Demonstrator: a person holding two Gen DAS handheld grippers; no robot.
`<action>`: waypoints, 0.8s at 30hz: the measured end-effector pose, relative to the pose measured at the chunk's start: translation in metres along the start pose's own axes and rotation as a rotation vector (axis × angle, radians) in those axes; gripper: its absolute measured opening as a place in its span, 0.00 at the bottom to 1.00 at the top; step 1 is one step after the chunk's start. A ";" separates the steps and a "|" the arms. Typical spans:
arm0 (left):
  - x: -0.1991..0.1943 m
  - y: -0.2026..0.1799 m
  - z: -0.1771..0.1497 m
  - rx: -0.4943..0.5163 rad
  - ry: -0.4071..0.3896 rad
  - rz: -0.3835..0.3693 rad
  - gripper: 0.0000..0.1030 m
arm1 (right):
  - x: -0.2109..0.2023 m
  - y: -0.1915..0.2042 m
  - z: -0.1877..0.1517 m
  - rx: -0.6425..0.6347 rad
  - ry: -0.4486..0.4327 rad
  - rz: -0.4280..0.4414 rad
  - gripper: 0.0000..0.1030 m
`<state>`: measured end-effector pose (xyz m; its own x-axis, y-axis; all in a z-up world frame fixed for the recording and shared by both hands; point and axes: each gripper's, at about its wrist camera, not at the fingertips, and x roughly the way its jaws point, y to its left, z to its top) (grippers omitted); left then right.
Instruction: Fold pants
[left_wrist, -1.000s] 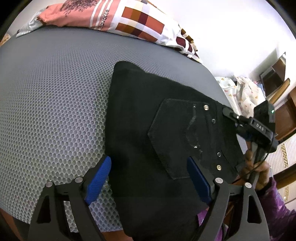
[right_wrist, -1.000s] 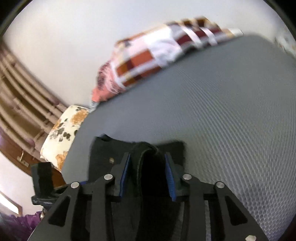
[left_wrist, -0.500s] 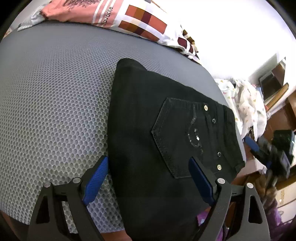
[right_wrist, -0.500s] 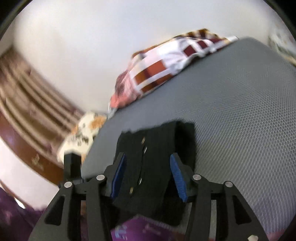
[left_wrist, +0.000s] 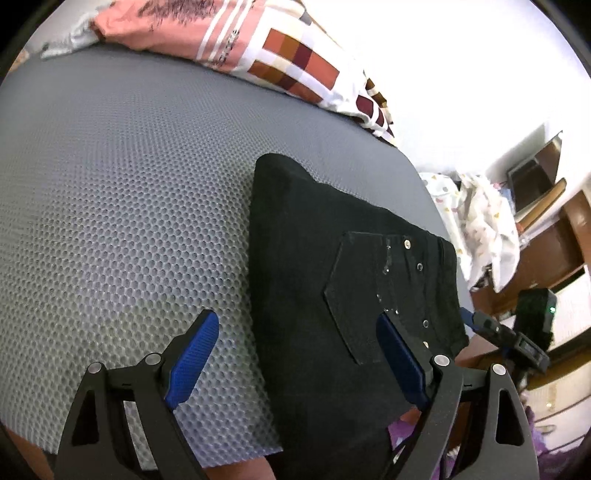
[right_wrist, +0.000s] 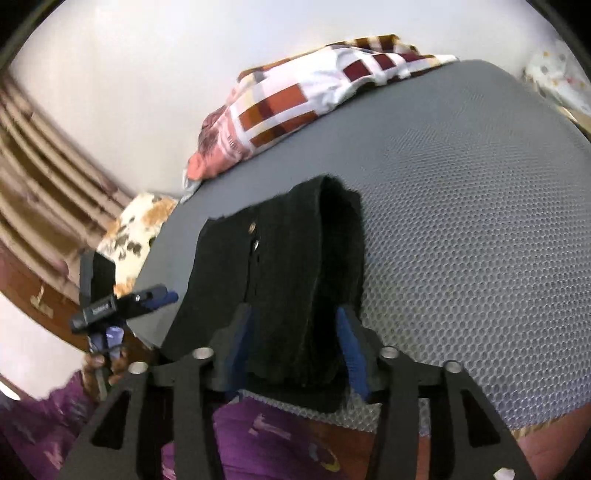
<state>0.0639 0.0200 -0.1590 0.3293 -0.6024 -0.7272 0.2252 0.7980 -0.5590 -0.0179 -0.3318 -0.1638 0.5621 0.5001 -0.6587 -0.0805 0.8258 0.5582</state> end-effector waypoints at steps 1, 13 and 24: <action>0.002 0.004 0.002 -0.008 0.012 0.001 0.85 | 0.000 -0.002 0.003 0.000 -0.002 -0.012 0.57; 0.030 0.010 0.015 -0.015 0.095 -0.151 0.84 | 0.045 -0.011 0.022 -0.052 0.105 -0.026 0.58; 0.040 -0.019 0.012 0.170 0.118 -0.050 0.84 | 0.061 -0.028 0.028 -0.008 0.165 0.139 0.67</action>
<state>0.0837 -0.0186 -0.1726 0.2061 -0.6314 -0.7475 0.3935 0.7529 -0.5275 0.0420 -0.3319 -0.2056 0.4024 0.6447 -0.6499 -0.1551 0.7477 0.6457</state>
